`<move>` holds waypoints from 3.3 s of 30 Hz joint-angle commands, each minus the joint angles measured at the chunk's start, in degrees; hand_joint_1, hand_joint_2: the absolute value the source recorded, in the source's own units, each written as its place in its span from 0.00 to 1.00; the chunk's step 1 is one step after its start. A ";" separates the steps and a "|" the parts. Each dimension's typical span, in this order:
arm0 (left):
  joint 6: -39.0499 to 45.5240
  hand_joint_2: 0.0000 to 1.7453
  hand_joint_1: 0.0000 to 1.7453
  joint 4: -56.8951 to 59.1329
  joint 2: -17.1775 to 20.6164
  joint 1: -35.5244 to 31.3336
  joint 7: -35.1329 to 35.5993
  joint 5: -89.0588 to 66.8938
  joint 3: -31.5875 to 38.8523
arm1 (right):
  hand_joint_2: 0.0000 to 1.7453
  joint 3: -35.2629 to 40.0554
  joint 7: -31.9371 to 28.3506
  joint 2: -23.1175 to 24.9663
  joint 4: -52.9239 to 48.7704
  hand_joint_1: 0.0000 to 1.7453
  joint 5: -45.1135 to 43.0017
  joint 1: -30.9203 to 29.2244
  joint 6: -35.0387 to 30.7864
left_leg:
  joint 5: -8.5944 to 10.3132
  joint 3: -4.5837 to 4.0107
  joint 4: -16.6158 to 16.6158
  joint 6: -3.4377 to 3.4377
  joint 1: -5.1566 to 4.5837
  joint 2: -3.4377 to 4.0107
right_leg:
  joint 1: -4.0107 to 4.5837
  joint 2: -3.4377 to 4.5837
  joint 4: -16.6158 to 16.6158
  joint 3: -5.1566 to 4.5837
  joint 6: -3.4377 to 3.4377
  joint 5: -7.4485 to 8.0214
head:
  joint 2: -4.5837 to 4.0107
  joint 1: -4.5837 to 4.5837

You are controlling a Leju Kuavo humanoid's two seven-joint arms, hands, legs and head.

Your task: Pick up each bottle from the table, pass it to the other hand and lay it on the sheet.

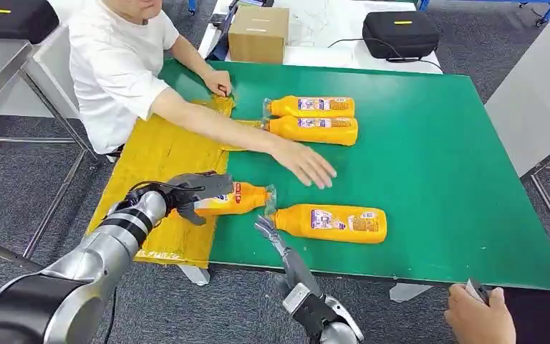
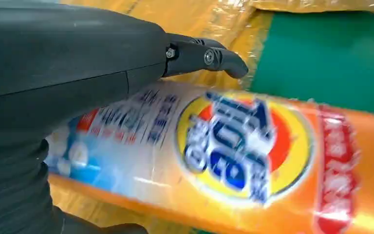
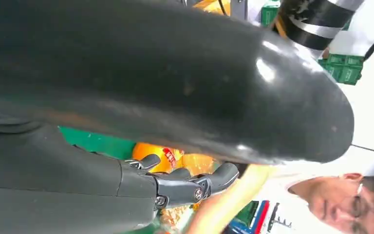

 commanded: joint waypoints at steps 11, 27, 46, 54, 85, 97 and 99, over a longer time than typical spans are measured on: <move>12.14 1.00 0.00 -8.31 -5.21 -2.29 -15.33 20.75 13.40 | 0.00 -2.22 -2.41 0.63 7.12 0.00 -0.04 -3.04 -2.26 | -0.23 0.27 0.18 -0.12 0.15 -0.11 | 0.15 -0.10 0.10 0.34 -0.17 -0.23 | 0.00 0.00; 18.41 1.00 0.00 -51.05 -6.71 17.80 -17.32 56.07 10.72 | 1.00 -1.46 11.73 -10.24 4.92 0.00 26.11 -6.28 -16.83 | -0.16 0.24 -0.01 -0.03 0.01 0.25 | 0.01 0.25 -0.08 0.19 -0.10 -0.03 | 0.00 -0.04; 20.62 1.00 0.00 -70.69 -6.31 38.12 -21.25 65.09 4.99 | 1.00 -12.50 22.03 -16.02 17.39 0.00 41.96 -19.35 -13.11 | -0.22 0.24 0.02 -0.02 -0.10 0.28 | -0.07 0.30 -0.07 0.20 -0.10 -0.04 | 0.00 0.00; 20.91 1.00 0.00 -65.95 -5.86 35.85 -21.19 63.88 3.46 | 1.00 -7.42 22.44 -12.32 36.08 0.00 43.31 -28.24 -10.99 | -0.15 0.36 -0.05 -0.08 0.02 0.26 | 0.05 0.26 -0.12 0.33 -0.18 0.01 | 0.00 -0.04; 19.62 1.00 0.00 -62.36 -5.23 32.90 -19.38 65.83 1.51 | 1.00 1.59 23.16 -10.55 52.00 1.00 40.03 -39.86 3.89 | 0.05 0.49 -0.05 -0.05 0.00 0.21 | 0.04 0.10 -0.11 0.38 -0.22 0.21 | 0.00 -0.02; 16.17 1.00 0.00 -59.03 -4.50 34.70 -17.18 67.22 -0.55 | 1.00 -2.55 20.09 -13.32 53.04 1.00 30.82 -38.44 12.20 | 0.09 0.56 -0.10 -0.02 -0.01 0.05 | 0.04 -0.05 -0.19 0.50 -0.21 0.20 | 0.00 -0.02; 16.14 1.00 0.00 -58.80 -4.51 34.73 -17.43 67.20 -0.57 | 1.00 -2.38 19.95 -13.48 52.96 1.00 30.65 -38.32 12.12 | 0.08 0.65 -0.13 -0.04 0.01 0.00 | 0.06 -0.10 -0.25 0.63 -0.22 0.17 | 0.00 -0.02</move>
